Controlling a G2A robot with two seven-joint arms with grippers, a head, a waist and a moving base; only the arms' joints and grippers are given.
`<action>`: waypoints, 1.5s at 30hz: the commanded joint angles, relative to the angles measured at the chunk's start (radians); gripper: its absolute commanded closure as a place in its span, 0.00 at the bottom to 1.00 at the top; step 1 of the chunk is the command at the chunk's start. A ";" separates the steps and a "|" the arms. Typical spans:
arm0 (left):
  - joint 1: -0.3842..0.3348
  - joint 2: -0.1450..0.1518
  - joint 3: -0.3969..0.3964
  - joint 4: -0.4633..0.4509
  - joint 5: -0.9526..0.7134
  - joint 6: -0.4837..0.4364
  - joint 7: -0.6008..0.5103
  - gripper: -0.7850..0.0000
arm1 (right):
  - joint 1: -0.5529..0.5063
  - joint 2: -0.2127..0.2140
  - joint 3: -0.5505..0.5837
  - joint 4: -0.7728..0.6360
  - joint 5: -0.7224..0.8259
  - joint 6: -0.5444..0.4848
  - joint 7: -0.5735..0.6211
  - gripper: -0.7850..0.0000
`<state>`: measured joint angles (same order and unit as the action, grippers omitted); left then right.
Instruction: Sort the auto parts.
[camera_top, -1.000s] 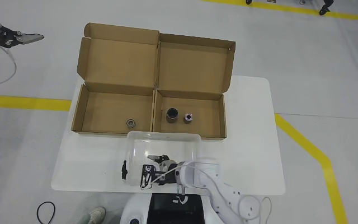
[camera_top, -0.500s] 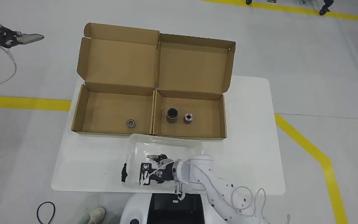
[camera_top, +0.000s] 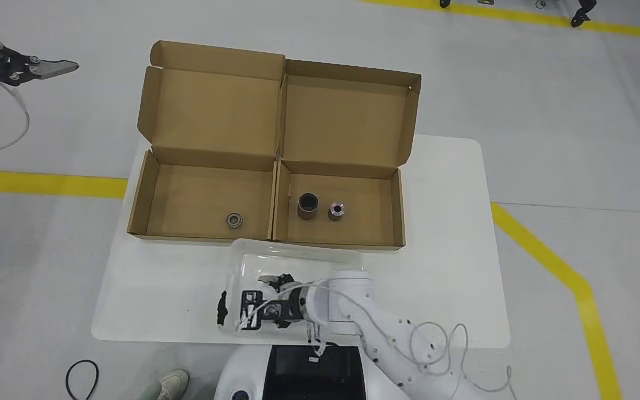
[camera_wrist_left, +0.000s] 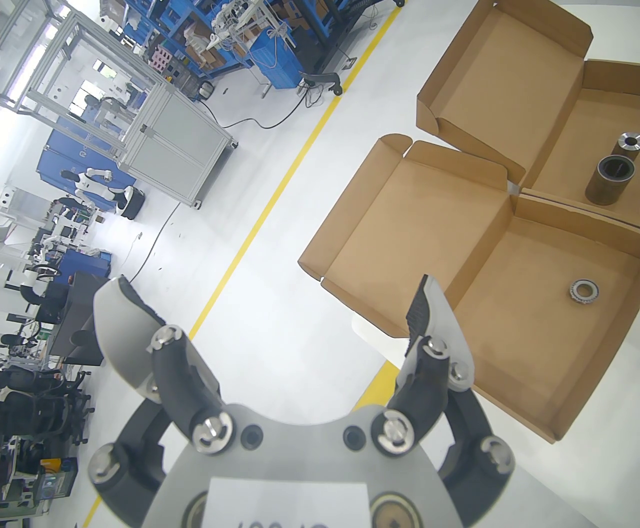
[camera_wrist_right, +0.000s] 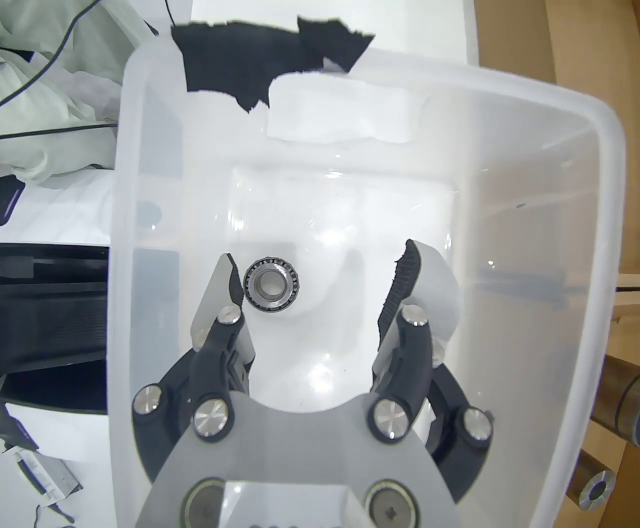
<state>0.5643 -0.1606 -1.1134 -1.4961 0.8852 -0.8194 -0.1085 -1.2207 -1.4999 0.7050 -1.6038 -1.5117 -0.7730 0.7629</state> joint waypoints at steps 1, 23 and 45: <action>0.000 0.000 0.000 0.000 0.000 0.000 0.000 0.00 | 0.011 -0.002 -0.009 0.013 0.014 0.006 0.010 0.28; 0.000 0.000 0.000 0.000 0.000 0.000 0.000 0.00 | 0.060 -0.010 -0.072 0.040 -0.090 0.204 0.037 0.33; 0.000 0.000 0.000 0.000 0.000 0.000 0.000 0.00 | 0.014 0.017 -0.081 0.025 -0.113 0.146 -0.047 0.33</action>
<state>0.5643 -0.1606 -1.1134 -1.4961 0.8852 -0.8194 -0.1085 -1.2068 -1.4833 0.6258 -1.5797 -1.6240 -0.6288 0.7177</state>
